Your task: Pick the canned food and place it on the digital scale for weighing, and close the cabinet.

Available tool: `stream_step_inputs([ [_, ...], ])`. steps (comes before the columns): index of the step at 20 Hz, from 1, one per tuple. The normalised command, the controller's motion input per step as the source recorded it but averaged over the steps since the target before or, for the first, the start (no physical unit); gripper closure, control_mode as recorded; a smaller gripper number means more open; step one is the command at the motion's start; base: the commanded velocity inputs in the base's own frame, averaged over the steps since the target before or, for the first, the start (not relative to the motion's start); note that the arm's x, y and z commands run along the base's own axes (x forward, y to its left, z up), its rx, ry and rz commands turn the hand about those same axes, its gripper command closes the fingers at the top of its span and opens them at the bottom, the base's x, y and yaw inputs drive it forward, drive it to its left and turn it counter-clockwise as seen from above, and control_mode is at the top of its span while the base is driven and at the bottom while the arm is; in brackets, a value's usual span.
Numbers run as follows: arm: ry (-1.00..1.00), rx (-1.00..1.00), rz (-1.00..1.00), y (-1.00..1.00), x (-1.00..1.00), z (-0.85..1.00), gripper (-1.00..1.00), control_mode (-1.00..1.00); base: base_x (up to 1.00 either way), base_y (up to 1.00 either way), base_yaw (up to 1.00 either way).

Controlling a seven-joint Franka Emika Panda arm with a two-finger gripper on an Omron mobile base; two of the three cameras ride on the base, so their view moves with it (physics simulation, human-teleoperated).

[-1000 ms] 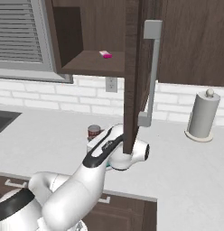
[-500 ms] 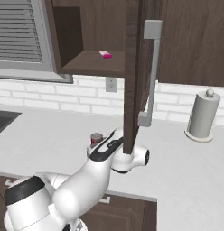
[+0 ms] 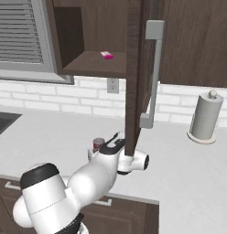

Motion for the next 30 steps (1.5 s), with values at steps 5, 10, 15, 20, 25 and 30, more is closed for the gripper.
stream_step_inputs([
  [5, 0.0, 0.0, 0.0, -0.03, 0.22, -0.22, 1.0, -1.0, 0.0, 0.0, 0.0],
  [10, -0.01, 0.0, 0.0, -0.02, 0.21, -0.12, 1.0, -1.0, 0.0, 0.0, 0.0],
  [15, -0.03, 0.0, 0.0, 0.0, 0.04, -0.17, 1.0, -1.0, 0.0, 0.0, 0.0],
  [20, -0.05, 0.0, 0.0, 0.0, 0.01, -0.1, -1.0, -1.0, 0.0, 0.0, 0.0],
  [25, -0.04, 0.0, 0.0, 0.0, -0.05, 0.0, -1.0, -1.0, 0.0, 0.0, 0.0],
  [30, -0.05, 0.0, 0.0, 0.0, -0.07, 0.0, -1.0, -1.0, 0.0, 0.0, 0.0],
])
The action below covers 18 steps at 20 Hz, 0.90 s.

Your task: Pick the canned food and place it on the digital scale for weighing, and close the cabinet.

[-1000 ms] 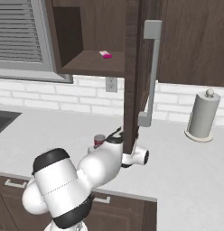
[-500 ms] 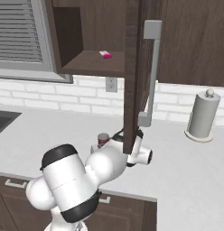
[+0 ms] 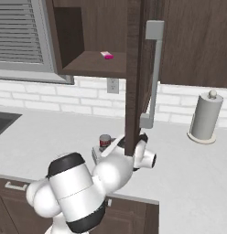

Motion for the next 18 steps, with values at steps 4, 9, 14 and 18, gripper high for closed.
stream_step_inputs([
  [4, -0.09, 0.0, 0.0, 0.0, -0.11, 0.04, -1.0, -1.0, 0.0, 0.0, 0.0],
  [9, -0.13, 0.0, 0.0, -0.04, -0.13, 0.02, -1.0, -1.0, 0.0, 0.0, 0.0],
  [14, -0.24, 0.0, -0.01, -0.1, -0.27, 0.1, -1.0, -1.0, 0.0, 0.0, 0.0],
  [18, -0.23, 0.01, -0.07, -0.18, -0.2, 0.12, -1.0, -1.0, 0.0, 0.0, 0.0],
])
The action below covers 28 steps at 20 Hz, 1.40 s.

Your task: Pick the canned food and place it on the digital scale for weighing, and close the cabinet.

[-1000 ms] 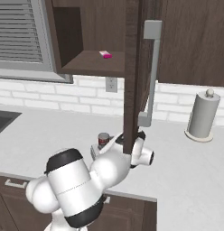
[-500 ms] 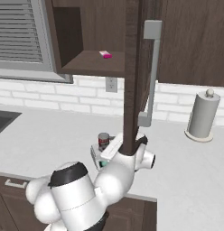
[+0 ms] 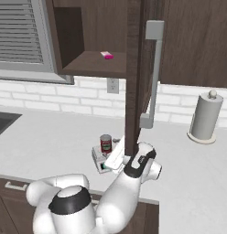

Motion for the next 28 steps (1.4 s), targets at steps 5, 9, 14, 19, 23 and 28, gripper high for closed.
stream_step_inputs([
  [5, -0.13, 0.02, -0.1, -0.07, 0.0, 0.0, -1.0, -1.0, 0.0, 0.0, 0.0],
  [9, -0.29, 0.07, -0.14, -0.46, -0.51, 0.31, -1.0, -1.0, 0.0, 0.0, 0.0],
  [14, -0.36, 0.07, -0.13, -0.7, -0.79, 0.78, -1.0, -1.0, 0.0, 0.0, 0.0],
  [19, -0.15, 0.03, -0.02, -0.64, -0.75, 0.98, -1.0, -1.0, 0.0, 0.0, 0.0],
  [23, -0.03, 0.09, 0.0, -0.85, -0.52, 0.61, -1.0, -1.0, 0.0, 0.0, 0.0],
  [28, 0.0, 0.06, 0.0, -0.87, -0.63, 0.48, -1.0, -1.0, 0.0, 0.0, 0.0],
])
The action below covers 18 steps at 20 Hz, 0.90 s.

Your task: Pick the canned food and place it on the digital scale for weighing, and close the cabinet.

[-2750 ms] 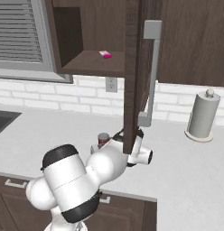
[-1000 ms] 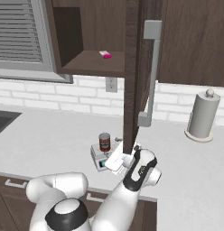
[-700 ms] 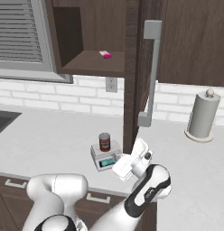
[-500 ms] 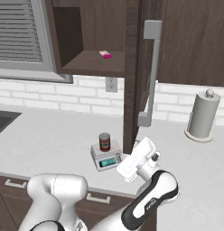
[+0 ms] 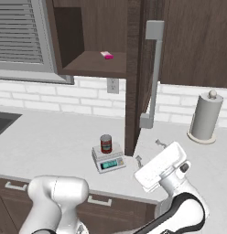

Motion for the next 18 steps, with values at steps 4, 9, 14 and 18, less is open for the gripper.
stream_step_inputs([
  [4, 0.0, 0.06, 0.0, -0.76, -0.22, 0.24, -1.0, -1.0, 0.0, 0.0, 0.0],
  [9, 0.0, 0.03, 0.0, -0.57, 0.0, 0.45, -1.0, -1.0, 0.0, 0.0, 0.0],
  [14, 0.0, 0.0, 0.0, -0.21, 0.0, 0.68, -1.0, -1.0, 0.0, 0.0, 0.0],
  [18, 0.0, -0.01, 0.0, 0.0, 0.0, 0.87, -1.0, -1.0, 0.0, 0.0, 0.0],
])
